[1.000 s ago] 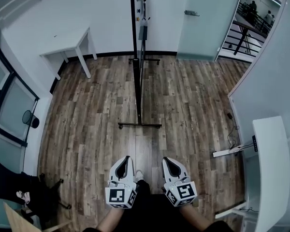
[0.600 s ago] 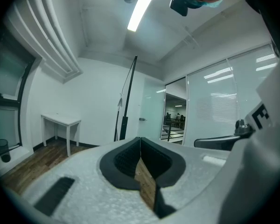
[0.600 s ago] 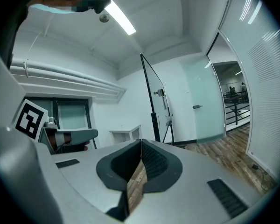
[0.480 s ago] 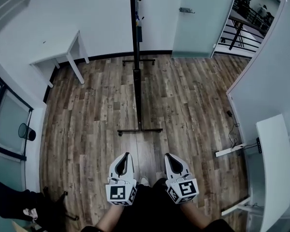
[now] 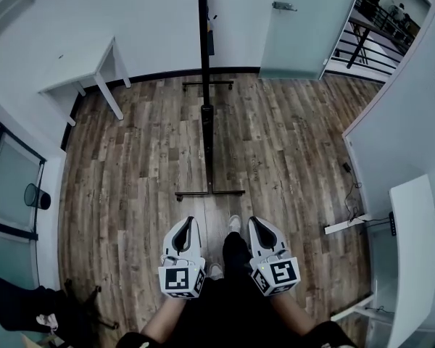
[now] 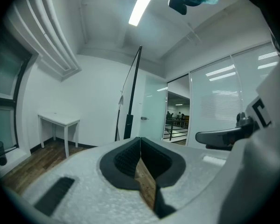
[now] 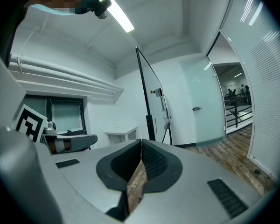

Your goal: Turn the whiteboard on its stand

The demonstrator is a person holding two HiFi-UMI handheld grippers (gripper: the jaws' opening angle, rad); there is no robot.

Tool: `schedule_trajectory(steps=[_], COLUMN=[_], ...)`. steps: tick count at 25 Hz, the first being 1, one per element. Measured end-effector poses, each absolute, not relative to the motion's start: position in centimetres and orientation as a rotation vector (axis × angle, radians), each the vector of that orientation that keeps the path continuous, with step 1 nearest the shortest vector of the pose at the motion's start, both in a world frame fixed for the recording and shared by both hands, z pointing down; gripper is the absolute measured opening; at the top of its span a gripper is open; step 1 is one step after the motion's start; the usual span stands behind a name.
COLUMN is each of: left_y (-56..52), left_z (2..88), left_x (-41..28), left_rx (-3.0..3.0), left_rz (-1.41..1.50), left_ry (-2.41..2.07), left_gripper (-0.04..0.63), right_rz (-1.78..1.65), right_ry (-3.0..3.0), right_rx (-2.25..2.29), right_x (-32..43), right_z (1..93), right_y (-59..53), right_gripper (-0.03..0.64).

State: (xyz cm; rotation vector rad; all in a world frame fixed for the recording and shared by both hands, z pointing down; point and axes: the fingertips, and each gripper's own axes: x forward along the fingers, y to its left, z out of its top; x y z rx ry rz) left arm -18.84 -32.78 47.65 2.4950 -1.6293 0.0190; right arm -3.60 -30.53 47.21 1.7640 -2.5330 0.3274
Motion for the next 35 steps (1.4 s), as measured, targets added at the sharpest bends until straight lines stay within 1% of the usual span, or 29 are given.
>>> schedule_trajectory(steps=[12,23,24,26,27,29,33,35], left_y=[-45.1,-53.6,-54.2,-55.5,-56.1,-57.1,-59.1,-60.1], left_z=[49.1,51.7,52.0,52.6,53.0,53.8,55.4,56.0], left_x=[-15.8,-13.3,-13.2,-12.9,-12.7,-12.4,-12.0,-11.7], left_rx=[2.495,2.462,2.460,2.455,2.451,2.440,2.418,2.413], left_rz=[0.098,0.165,0.171,0.182,0.191,0.209,0.236,0.249], left_ry=[-1.667,-1.657,-1.652,-1.645,-1.644,-1.644,-1.645,-1.647], left_gripper=[0.017,0.023,0.042,0.122,0.139,0.160,0.179,0.206], right_rz=[0.336,0.377,0.380,0.390,0.397,0.412,0.437,0.448], right_ry=[-2.557,-2.550,-2.550,-2.550,-2.550,-2.548,-2.545,-2.542], right_rx=[1.734,1.716,1.714,1.710,1.706,1.700,1.689,1.682], right_x=[-1.5,0.6,0.8,1.0,1.2,1.5,2.0,2.2], right_z=[46.9,47.5,47.5,47.7,47.9,48.2,49.0,49.3], right_y=[-42.3,-49.6,-50.1,-51.1,-51.5,-52.0,-53.1,-53.5], right_gripper=[0.012,0.012,0.012,0.012,0.012,0.012,0.012,0.012])
